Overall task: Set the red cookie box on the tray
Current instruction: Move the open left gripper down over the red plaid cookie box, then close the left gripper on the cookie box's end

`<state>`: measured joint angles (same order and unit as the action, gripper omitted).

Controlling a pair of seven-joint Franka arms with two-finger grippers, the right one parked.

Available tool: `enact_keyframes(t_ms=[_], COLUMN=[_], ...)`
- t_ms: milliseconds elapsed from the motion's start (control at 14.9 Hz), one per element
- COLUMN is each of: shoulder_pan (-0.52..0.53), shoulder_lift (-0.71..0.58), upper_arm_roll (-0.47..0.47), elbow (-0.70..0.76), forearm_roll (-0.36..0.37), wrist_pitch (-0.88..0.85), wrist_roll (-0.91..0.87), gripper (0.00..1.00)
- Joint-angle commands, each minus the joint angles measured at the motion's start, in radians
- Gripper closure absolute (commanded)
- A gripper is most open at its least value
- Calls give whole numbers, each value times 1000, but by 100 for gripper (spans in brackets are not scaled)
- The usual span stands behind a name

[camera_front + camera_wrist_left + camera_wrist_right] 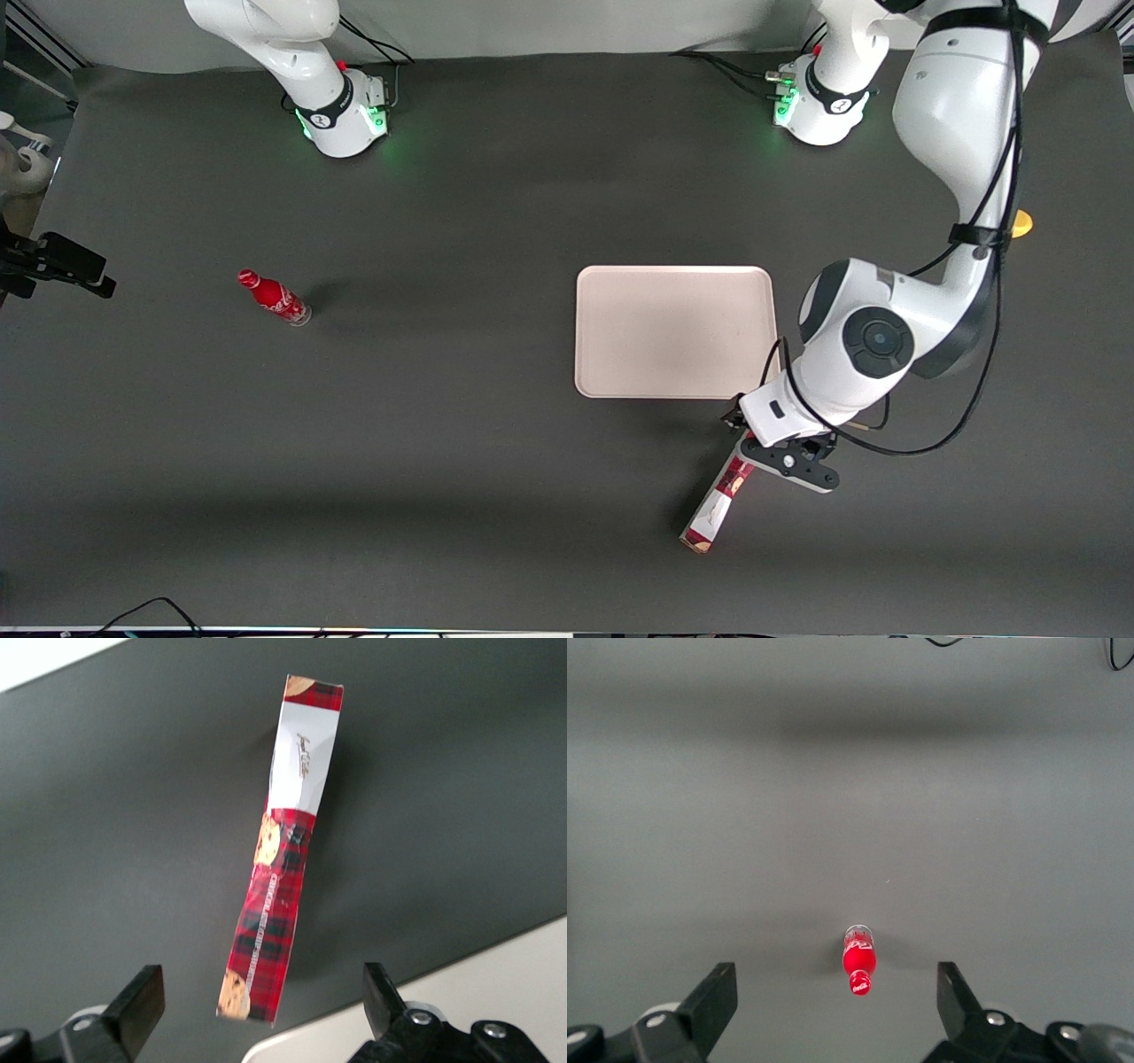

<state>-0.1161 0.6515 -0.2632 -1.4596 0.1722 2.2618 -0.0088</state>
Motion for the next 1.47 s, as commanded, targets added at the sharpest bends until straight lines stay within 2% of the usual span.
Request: enact_keyframes(t_ms=[0, 201, 469, 1006, 1073, 1207, 1274, 1408], shoulder_pan=[-43, -56, -60, -62, -62, -62, -62, -62], shoulder_lift=[78, 157, 255, 333, 333, 333, 333, 332], upper_arm_roll=[7, 7, 15, 38, 38, 38, 38, 38], elbow=[60, 135, 205, 206, 206, 206, 206, 206], forearm_roll=[76, 79, 139, 142, 142, 141, 141, 142], wrist_pitch=[82, 99, 172, 263, 262, 260, 257, 249], wrist_roll=[30, 35, 101, 104, 102, 102, 102, 104], gripper=[0, 0, 0, 0, 2, 32, 51, 98])
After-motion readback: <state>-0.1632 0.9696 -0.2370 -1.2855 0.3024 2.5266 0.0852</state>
